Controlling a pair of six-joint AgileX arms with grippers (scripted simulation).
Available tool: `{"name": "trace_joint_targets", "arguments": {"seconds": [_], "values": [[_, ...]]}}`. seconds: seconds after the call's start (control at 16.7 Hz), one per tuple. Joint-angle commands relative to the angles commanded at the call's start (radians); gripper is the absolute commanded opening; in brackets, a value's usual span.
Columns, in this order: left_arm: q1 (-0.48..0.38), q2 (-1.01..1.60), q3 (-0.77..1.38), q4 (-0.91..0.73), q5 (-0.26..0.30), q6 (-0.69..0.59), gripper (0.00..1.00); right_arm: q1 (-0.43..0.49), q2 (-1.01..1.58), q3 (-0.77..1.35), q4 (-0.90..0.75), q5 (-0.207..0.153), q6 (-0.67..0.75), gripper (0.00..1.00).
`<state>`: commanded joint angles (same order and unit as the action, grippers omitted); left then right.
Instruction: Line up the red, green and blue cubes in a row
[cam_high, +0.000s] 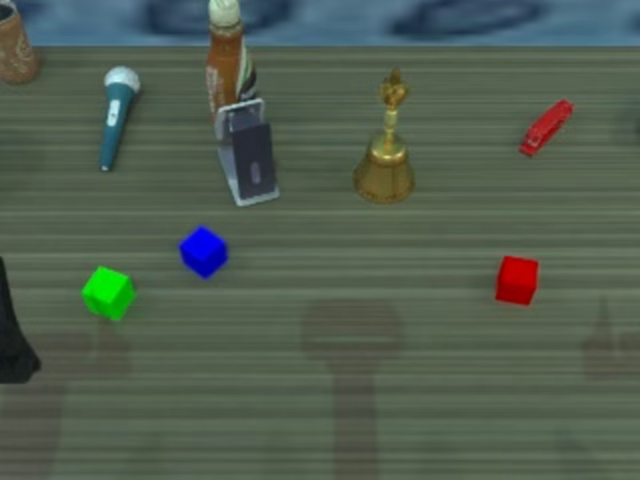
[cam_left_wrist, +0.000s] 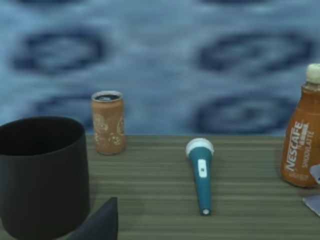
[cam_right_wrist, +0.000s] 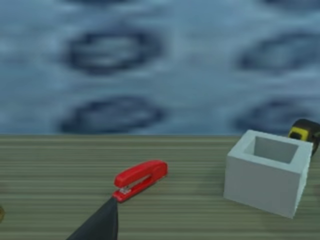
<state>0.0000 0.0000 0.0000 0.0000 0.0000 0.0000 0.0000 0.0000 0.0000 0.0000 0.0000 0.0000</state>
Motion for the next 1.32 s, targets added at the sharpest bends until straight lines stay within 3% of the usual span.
{"name": "trace_joint_targets", "arguments": {"seconds": [0.24, 0.48, 1.32], "values": [[0.0, 0.0, 0.0, 0.0, 0.0, 0.0, 1.0, 0.008, 0.031, 0.03, -0.021, -0.001, 0.012, 1.0], [0.0, 0.0, 0.0, 0.0, 0.0, 0.0, 1.0, 0.046, 0.22, 0.204, -0.136, -0.002, 0.076, 1.0], [0.0, 0.0, 0.0, 0.0, 0.0, 0.0, 1.0, 0.267, 1.605, 1.206, -0.849, 0.002, 0.443, 1.0]]}}
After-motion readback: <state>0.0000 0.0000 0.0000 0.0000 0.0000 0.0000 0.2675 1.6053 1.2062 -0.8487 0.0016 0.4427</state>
